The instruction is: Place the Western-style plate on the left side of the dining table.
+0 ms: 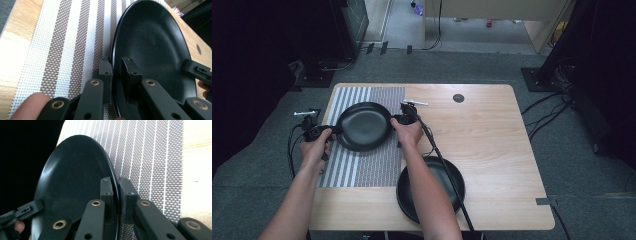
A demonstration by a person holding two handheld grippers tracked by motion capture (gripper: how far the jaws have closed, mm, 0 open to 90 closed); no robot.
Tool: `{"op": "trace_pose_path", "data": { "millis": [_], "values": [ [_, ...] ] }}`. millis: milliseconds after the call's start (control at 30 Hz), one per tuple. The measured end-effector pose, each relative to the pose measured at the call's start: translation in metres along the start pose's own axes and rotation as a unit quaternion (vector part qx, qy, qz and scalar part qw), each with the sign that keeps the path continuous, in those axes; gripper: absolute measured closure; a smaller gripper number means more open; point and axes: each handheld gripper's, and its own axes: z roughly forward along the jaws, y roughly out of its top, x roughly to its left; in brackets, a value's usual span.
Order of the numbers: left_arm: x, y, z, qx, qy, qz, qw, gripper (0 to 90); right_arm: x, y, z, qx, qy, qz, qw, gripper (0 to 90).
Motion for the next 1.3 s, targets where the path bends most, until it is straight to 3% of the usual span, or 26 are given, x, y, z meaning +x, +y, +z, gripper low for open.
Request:
{"op": "trace_pose_path", "data": {
  "millis": [233, 300, 367, 433, 467, 533, 567, 600, 633, 667, 700, 733, 767, 867, 967, 1033, 1067, 1100, 1133, 1167, 1200, 1300],
  "values": [
    [0.001, -0.002, 0.003, 0.005, 0.01, 0.008, 0.9999, 78.7, -0.003, -0.002, 0.005, 0.002, -0.003, -0.007, 1.0, 83.7],
    [0.002, -0.003, 0.004, 0.003, 0.008, 0.016, 0.9998, 77.6, -0.003, -0.002, 0.005, 0.001, -0.002, -0.02, 0.9998, 82.9],
    [0.001, -0.004, 0.004, -0.001, 0.013, 0.033, 0.9994, 77.2, -0.003, -0.002, 0.005, 0.0, -0.001, -0.028, 0.9996, 80.9],
    [-0.003, -0.005, 0.003, -0.013, 0.023, 0.063, 0.9977, 72.5, -0.003, -0.001, 0.005, 0.003, 0.015, -0.03, 0.9994, 70.5],
    [-0.007, -0.007, 0.003, -0.037, 0.028, 0.1, 0.9939, 59.5, 0.0, 0.001, 0.003, -0.009, 0.017, -0.044, 0.9989, 62.8],
    [-0.011, -0.008, 0.002, -0.047, 0.037, 0.117, 0.9913, 45.4, 0.003, 0.005, -0.001, -0.017, 0.01, -0.075, 0.997, 56.0],
    [-0.011, -0.008, 0.002, -0.047, 0.037, 0.117, 0.9913, 42.4, 0.003, 0.005, -0.001, -0.017, 0.01, -0.075, 0.997, 56.0],
    [-0.013, -0.008, -0.001, -0.055, 0.046, 0.125, 0.9895, 39.3, 0.003, 0.008, -0.007, -0.026, 0.003, -0.109, 0.9937, 53.6],
    [-0.013, -0.008, -0.001, -0.055, 0.046, 0.125, 0.9895, 36.3, 0.003, 0.008, -0.007, -0.026, 0.003, -0.109, 0.9937, 53.6],
    [-0.016, -0.009, -0.004, -0.063, 0.053, 0.128, 0.9884, 34.4, 0.005, 0.011, -0.014, -0.024, 0.002, -0.135, 0.9906, 47.7],
    [-0.016, -0.009, -0.004, -0.063, 0.053, 0.128, 0.9884, 32.4, 0.005, 0.011, -0.014, -0.024, 0.002, -0.135, 0.9906, 47.7],
    [-0.017, -0.009, -0.007, -0.067, 0.055, 0.126, 0.9882, 32.4, 0.006, 0.011, -0.017, -0.022, -0.005, -0.149, 0.9885, 44.4],
    [-0.023, -0.01, -0.012, -0.074, 0.065, 0.123, 0.9875, 33.1, 0.008, 0.011, -0.025, -0.029, -0.013, -0.174, 0.9842, 43.6],
    [-0.029, -0.012, -0.019, -0.08, 0.05, 0.123, 0.9879, 32.6, 0.008, 0.012, -0.034, -0.028, 0.004, -0.159, 0.9869, 41.4],
    [-0.04, -0.017, -0.03, -0.086, 0.04, 0.122, 0.988, 15.4, 0.007, 0.011, -0.049, -0.023, 0.018, -0.16, 0.9866, 37.0],
    [-0.047, -0.021, -0.037, -0.087, 0.028, 0.138, 0.9861, 10.9, 0.006, 0.009, -0.059, -0.024, 0.027, -0.174, 0.9841, 34.3],
    [-0.054, -0.026, -0.044, -0.096, 0.027, 0.147, 0.984, 7.6, 0.006, 0.008, -0.068, -0.027, 0.031, -0.174, 0.9839, 33.7],
    [-0.054, -0.026, -0.044, -0.096, 0.027, 0.147, 0.984, 5.1, 0.006, 0.008, -0.068, -0.027, 0.031, -0.174, 0.9839, 33.7],
    [-0.06, -0.032, -0.049, -0.098, 0.011, 0.161, 0.982, 1.0, 0.007, 0.007, -0.077, -0.027, 0.034, -0.185, 0.9818, 31.5],
    [-0.06, -0.032, -0.049, -0.098, 0.011, 0.161, 0.982, 0.0, 0.008, 0.007, -0.082, -0.029, 0.034, -0.192, 0.9805, 31.1],
    [-0.065, -0.04, -0.054, -0.102, 0.011, 0.172, 0.9798, 0.0, 0.008, 0.006, -0.087, -0.029, 0.034, -0.196, 0.9796, 30.8],
    [-0.07, -0.048, -0.058, -0.105, 0.018, 0.178, 0.9782, 0.0, 0.007, 0.004, -0.096, -0.03, 0.029, -0.195, 0.9799, 29.3]
  ]
}}
